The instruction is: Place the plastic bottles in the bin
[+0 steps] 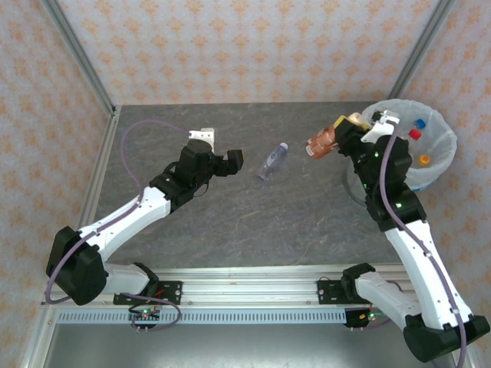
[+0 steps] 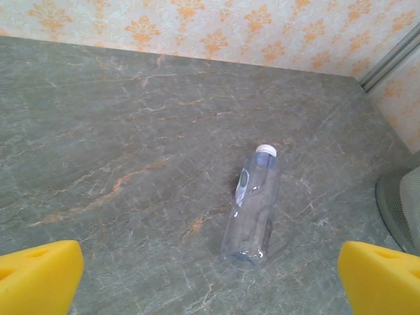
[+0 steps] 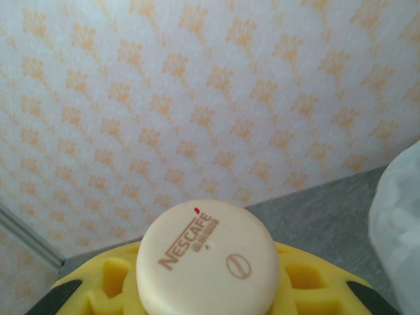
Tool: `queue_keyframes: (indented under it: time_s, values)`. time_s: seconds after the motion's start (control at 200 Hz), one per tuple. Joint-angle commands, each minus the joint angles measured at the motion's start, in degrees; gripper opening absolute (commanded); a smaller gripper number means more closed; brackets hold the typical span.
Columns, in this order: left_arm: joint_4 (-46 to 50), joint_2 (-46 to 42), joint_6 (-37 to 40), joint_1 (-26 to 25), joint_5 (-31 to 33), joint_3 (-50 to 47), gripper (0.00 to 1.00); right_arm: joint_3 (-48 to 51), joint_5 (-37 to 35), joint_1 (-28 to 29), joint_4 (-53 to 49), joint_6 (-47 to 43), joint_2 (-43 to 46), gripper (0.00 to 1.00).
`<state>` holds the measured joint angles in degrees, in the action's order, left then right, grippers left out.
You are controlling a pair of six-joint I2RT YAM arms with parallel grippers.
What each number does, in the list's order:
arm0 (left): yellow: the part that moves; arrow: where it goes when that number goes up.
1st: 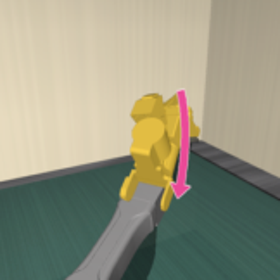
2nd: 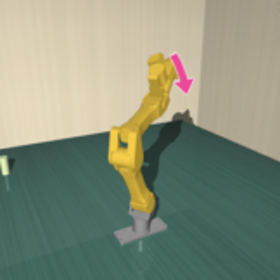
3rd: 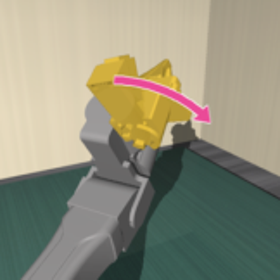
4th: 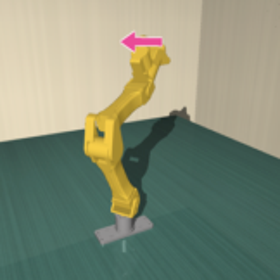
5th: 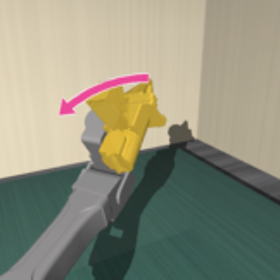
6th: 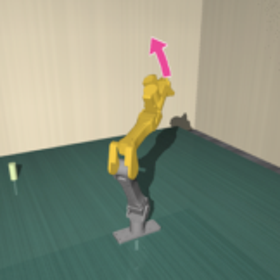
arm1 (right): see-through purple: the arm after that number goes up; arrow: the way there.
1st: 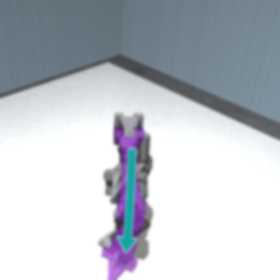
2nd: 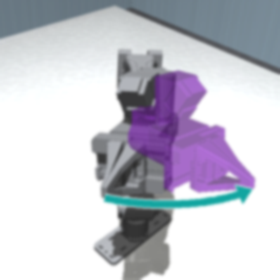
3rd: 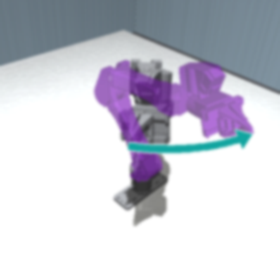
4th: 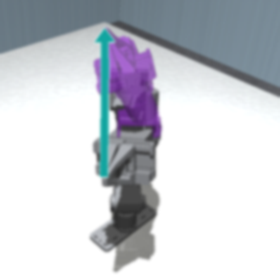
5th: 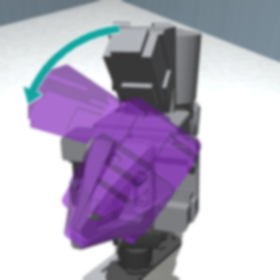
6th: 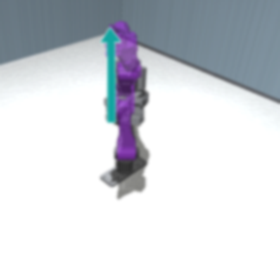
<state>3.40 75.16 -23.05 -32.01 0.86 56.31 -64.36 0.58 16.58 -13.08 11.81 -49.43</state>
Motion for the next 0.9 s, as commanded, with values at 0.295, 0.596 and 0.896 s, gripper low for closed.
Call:
queue_keyframes:
  time_s: [0.295,0.596,0.896]
  values:
    - [-2.8,0.7,-1.3,-0.2,1.4,-0.3,1.00,-0.7,-17.1,-0.2,0.4,-17.3,7.4,0.00]
    - [-7.5,2.0,-1.1,-0.2,-1.1,-1.3,1.00,-3.4,-19.7,-7.8,-2.6,-21.9,5.6,0.00]
    - [-5.8,1.8,1.0,-0.2,-0.3,-1.8,1.00,-6.3,-21.1,-18.8,-3.8,-24.3,0.3,0.04]
